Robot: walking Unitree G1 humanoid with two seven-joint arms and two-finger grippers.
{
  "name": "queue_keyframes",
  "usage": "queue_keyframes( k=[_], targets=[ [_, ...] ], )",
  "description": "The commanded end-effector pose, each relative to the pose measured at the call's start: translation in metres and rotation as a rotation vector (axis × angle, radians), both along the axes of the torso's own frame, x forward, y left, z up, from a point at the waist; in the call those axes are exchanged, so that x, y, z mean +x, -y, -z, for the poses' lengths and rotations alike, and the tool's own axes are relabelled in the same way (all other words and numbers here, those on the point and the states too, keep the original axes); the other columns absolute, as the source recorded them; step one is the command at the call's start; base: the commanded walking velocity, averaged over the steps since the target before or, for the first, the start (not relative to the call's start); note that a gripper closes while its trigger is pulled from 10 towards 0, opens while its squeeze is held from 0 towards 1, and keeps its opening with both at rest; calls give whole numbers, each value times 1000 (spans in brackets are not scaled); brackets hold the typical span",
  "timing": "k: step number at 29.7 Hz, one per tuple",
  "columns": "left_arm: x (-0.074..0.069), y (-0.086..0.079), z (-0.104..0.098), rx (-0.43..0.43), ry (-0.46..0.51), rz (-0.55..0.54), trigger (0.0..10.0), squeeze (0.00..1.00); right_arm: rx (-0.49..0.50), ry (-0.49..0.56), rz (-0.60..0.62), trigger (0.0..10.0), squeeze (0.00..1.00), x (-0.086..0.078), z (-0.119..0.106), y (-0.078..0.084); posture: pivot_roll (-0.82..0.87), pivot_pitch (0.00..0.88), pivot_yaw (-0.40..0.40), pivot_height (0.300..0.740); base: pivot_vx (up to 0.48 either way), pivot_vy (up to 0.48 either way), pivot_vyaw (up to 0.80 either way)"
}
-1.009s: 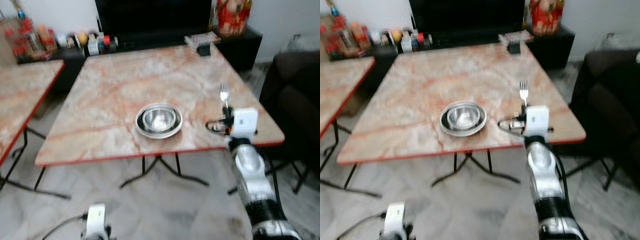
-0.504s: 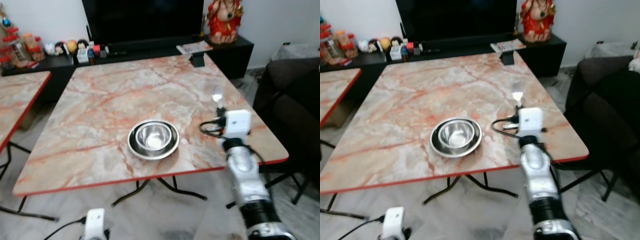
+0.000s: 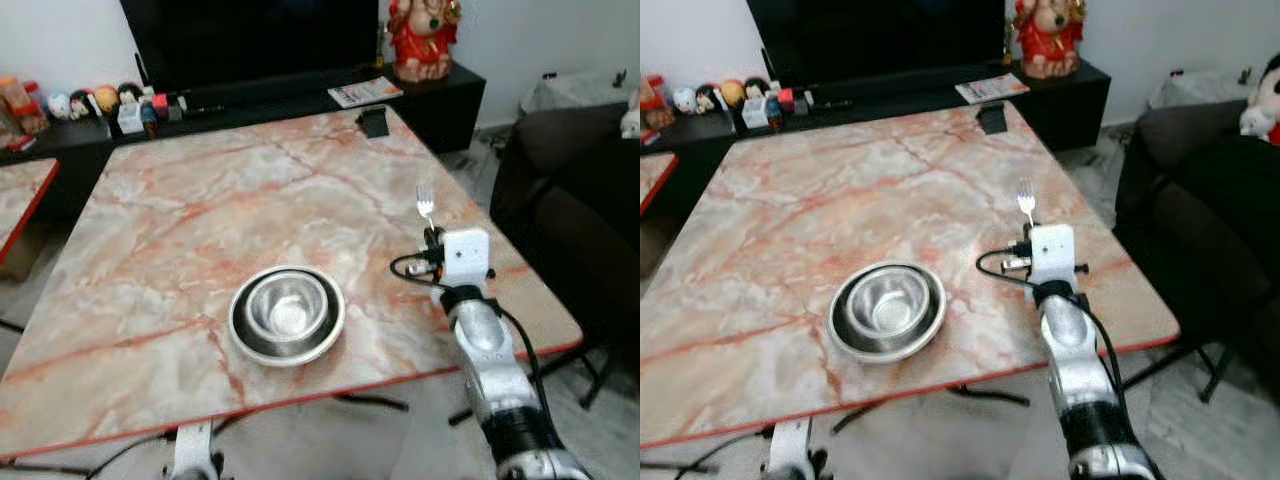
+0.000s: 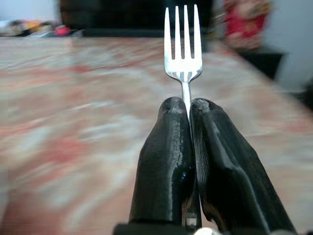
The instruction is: Setting the table
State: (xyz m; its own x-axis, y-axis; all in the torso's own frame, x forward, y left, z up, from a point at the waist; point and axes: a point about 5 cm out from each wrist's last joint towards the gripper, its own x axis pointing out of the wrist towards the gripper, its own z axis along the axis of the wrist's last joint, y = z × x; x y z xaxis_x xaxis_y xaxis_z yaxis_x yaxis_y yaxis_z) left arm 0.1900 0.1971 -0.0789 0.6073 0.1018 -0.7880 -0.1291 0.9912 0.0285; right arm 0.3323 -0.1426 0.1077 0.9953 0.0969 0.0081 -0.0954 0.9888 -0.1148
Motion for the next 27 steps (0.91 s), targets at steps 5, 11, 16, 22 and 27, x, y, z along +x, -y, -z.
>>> queue_keyframes(
  k=[5,11,16,22,27],
  targets=[
    [-4,-2,2,5,-17,-5,10000,0,9,-62,20,10000,0,-4,5,-5,-230,0,82,740,0,0,0],
    [-5,-2,2,2,-18,-6,10000,0,29,-178,82,10000,0,-5,15,-6,-230,0,80,740,0,0,0],
    [-5,-2,3,3,-22,-9,10000,0,17,-240,98,10000,0,-5,20,-5,-230,0,80,740,0,0,0],
    [-5,-1,3,-2,-24,-3,10000,0,4,-286,123,10000,0,-4,25,0,-224,0,77,740,0,0,0],
    [-5,-1,3,-2,-25,0,10000,0,5,-308,124,10000,0,-4,28,2,-224,0,77,740,0,0,0]
  ],
)
